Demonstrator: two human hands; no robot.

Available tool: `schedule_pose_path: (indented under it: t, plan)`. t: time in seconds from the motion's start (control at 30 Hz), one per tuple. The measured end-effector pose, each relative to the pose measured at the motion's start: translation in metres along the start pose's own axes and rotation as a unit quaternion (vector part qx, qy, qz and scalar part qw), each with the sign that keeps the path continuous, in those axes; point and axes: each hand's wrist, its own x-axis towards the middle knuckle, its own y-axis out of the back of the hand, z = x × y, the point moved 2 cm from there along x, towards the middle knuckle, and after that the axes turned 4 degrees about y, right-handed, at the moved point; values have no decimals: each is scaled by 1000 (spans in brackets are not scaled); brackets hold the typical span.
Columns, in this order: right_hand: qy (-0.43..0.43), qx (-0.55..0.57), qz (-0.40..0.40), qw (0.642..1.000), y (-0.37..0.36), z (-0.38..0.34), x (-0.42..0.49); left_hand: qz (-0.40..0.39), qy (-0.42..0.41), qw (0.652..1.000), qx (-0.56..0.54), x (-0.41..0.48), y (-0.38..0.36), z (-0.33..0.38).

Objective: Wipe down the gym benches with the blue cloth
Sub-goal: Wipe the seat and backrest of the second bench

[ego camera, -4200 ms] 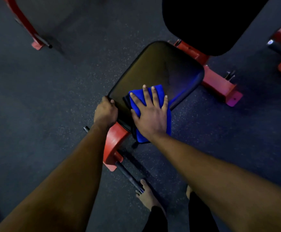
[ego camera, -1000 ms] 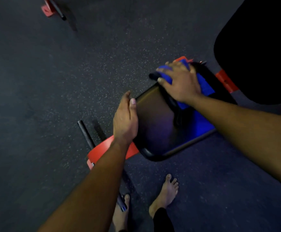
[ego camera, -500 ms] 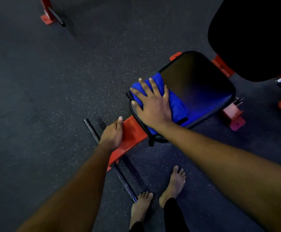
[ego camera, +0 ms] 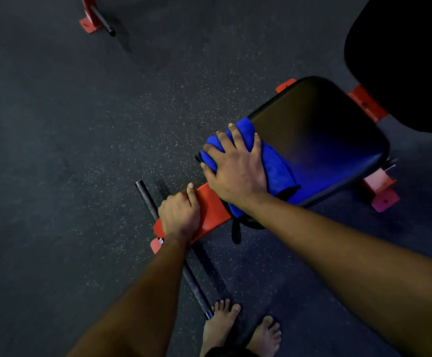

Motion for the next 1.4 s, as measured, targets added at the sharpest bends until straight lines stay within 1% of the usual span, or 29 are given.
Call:
schedule_pose_path:
  t: [0.13, 0.3, 0.4, 0.63, 0.7, 0.77, 0.87, 0.93, 1.03, 1.13, 1.27, 1.33, 1.4]
  plan:
    - [8, 3, -1, 1000, 2, -3, 26, 33, -2, 999, 13, 2, -4, -3]
    - [39, -16, 18, 999, -6, 0, 32, 66, -24, 997, 11, 5, -15, -10]
    - [48, -22, 26, 998, -8, 1, 31, 91, -24, 996, -4, 5, -19, -12]
    - [60, 7, -2, 998, -8, 1, 17, 135, -12, 989, -57, 2, -30, -17]
    - [71, 8, -18, 997, -7, 3, -4, 122, -8, 991, -61, -3, -27, -13]
    - [86, 17, -18, 996, -7, 9, -35, 110, 4, 992, -65, -9, -24, -10]
    - [98, 8, 52, 994, -13, 19, -83, 108, 14, 992, -70, -16, -18, -7]
    - [94, -8, 73, 993, -17, 17, -93, 111, 15, 992, -63, -13, -21, -8]
    - [75, -12, 65, 995, -16, 10, -74, 115, 10, 991, -64, -7, -24, -12]
    - [71, -13, 23, 997, -11, 3, -34, 112, 16, 991, -66, -4, -25, -13]
    - [36, -34, -32, 998, -2, -12, 13, 116, 12, 991, -61, -4, -25, -13]
    - [41, -30, -12, 999, -2, -13, 11, 117, 6, 991, -58, -2, -26, -15]
    - [68, -9, 22, 997, -6, -5, -12, 120, -3, 991, -53, 0, -28, -16]
